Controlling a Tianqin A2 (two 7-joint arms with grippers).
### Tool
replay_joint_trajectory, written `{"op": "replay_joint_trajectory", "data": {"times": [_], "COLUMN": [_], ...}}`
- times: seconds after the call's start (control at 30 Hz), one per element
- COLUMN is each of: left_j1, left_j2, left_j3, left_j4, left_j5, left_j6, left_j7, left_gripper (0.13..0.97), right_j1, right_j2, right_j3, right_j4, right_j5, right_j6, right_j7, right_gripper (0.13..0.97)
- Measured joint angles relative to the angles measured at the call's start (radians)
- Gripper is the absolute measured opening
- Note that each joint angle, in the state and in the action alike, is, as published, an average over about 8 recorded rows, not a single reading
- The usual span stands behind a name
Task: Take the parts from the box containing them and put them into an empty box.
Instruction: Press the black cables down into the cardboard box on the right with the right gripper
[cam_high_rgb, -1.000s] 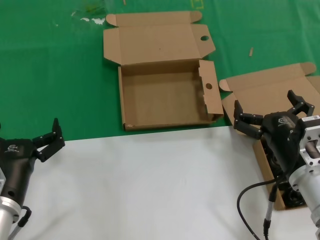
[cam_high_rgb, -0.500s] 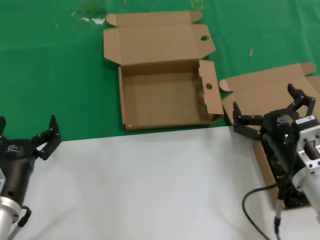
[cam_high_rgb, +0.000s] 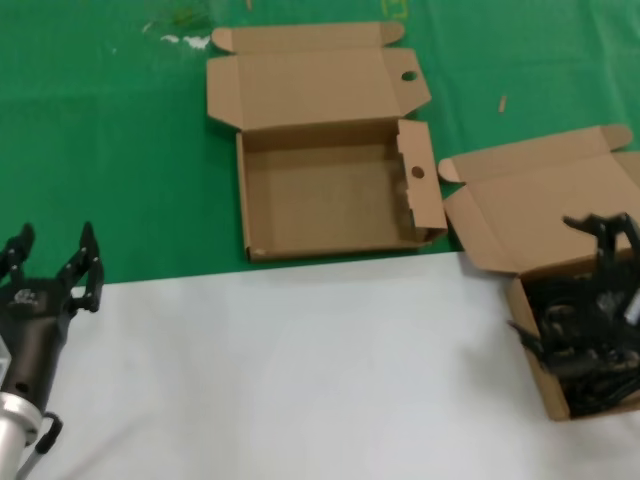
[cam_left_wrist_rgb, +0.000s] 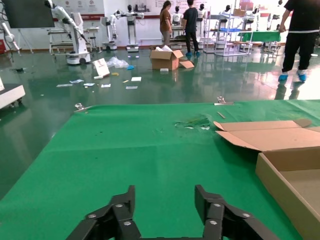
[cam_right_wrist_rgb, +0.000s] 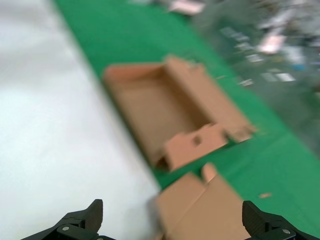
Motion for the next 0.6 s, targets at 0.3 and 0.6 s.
{"op": "replay_joint_trajectory", "data": {"times": [0.3, 0.6], "left_j1": [0.000, 0.000], "left_j2": [0.000, 0.000], "left_j3": [0.000, 0.000], "left_j4": [0.000, 0.000], "left_j5": [0.000, 0.000], "left_j6": [0.000, 0.000], "left_j7": [0.000, 0.000], "left_gripper": [0.347, 0.250], "right_j1": [0.008, 0.266], "right_j2": [0.266, 0.306], "right_j3": [0.018, -0.122], "right_j4": [-0.065, -0.209], "right_j5": [0.097, 0.086], "right_j6": [-0.294, -0.544], "right_j7": [-0.222, -0.429], "right_gripper": [0.966, 0.966]}}
